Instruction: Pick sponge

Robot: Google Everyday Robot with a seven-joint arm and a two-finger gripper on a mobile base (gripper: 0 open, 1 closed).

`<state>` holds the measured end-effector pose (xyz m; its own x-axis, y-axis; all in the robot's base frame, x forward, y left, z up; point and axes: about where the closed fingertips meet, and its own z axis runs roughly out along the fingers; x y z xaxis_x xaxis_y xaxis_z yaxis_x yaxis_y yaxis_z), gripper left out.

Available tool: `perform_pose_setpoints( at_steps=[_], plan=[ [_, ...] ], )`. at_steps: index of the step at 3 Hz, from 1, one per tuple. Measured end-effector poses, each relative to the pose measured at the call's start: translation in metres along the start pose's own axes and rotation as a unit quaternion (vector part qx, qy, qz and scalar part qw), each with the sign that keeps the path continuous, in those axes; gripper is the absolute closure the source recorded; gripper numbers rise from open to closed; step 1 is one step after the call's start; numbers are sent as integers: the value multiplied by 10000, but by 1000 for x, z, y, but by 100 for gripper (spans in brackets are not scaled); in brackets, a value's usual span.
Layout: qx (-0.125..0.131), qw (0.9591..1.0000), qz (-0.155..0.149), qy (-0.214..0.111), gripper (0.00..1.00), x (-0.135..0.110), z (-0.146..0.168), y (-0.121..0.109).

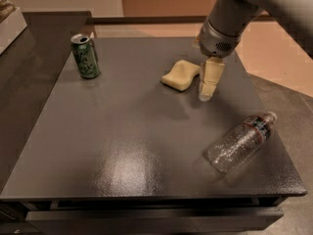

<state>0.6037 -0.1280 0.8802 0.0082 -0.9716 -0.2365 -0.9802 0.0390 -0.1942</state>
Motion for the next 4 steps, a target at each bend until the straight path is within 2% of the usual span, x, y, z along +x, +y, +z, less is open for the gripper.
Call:
perform_pose_setpoints(
  at_steps=[1, 2, 3, 4],
  plan=[
    [-145, 9985, -529, 40, 0, -14, 23, -16],
    [-291, 9954, -900, 162, 0, -20, 40, -25],
    [-390, 9923, -1146, 278, 0, -21, 50, -31],
    [-467, 9902, -1267, 350, 16, -21, 55, -35]
  ],
)
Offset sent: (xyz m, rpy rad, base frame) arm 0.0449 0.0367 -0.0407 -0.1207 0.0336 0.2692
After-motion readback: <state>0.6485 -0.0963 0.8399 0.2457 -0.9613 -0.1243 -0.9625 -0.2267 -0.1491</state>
